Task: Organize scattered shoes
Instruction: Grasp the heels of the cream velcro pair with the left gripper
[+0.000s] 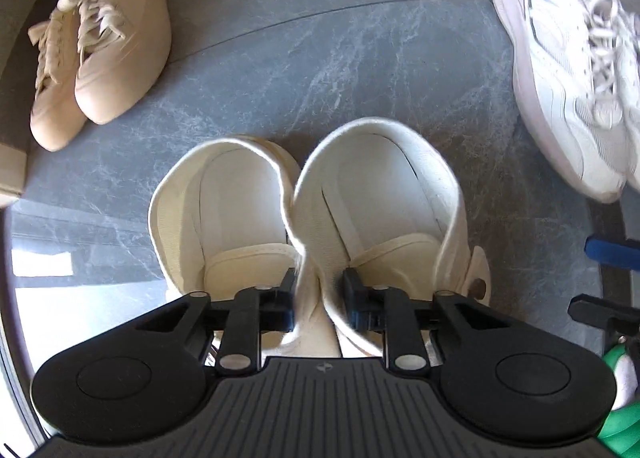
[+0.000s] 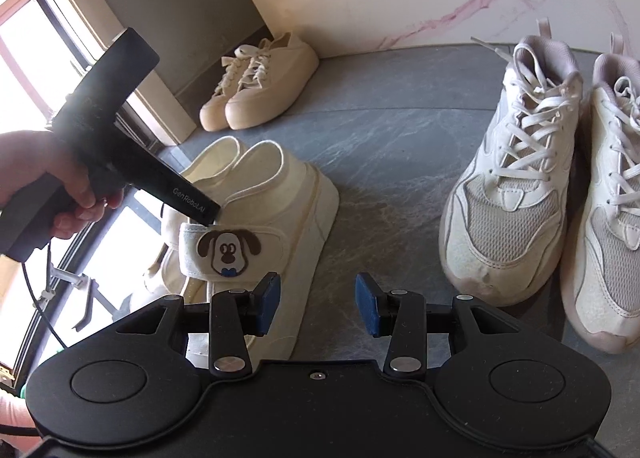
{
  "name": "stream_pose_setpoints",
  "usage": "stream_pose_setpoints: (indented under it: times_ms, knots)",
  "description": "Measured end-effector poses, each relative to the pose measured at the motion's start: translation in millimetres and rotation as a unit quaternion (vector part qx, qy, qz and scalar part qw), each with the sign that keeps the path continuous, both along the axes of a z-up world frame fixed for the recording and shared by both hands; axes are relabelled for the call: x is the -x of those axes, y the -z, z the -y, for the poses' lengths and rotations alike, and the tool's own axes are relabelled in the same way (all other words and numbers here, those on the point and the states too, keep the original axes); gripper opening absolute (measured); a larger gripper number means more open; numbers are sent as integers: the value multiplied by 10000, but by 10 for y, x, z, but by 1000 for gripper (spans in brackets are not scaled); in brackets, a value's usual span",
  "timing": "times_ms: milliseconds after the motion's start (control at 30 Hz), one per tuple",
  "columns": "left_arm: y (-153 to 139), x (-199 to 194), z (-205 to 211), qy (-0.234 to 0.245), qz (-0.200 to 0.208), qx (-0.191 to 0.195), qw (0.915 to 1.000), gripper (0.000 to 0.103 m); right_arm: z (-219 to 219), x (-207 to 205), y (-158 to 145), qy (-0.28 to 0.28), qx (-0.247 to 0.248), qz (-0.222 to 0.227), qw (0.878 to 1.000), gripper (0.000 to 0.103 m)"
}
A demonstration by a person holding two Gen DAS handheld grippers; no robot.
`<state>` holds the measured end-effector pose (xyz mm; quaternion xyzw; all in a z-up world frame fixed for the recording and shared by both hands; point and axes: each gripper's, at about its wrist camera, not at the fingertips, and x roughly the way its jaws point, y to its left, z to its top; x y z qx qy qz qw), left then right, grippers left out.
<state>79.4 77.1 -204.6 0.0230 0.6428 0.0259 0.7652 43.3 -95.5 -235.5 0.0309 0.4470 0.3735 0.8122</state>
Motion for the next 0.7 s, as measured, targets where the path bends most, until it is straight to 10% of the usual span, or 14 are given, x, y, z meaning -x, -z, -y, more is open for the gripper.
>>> stream_pose_setpoints:
  times_ms: [700]
  knots:
    - [-256,-860,-134,-259,800,-81,9964,2,111,-16,73,157,128,-172,9996,41]
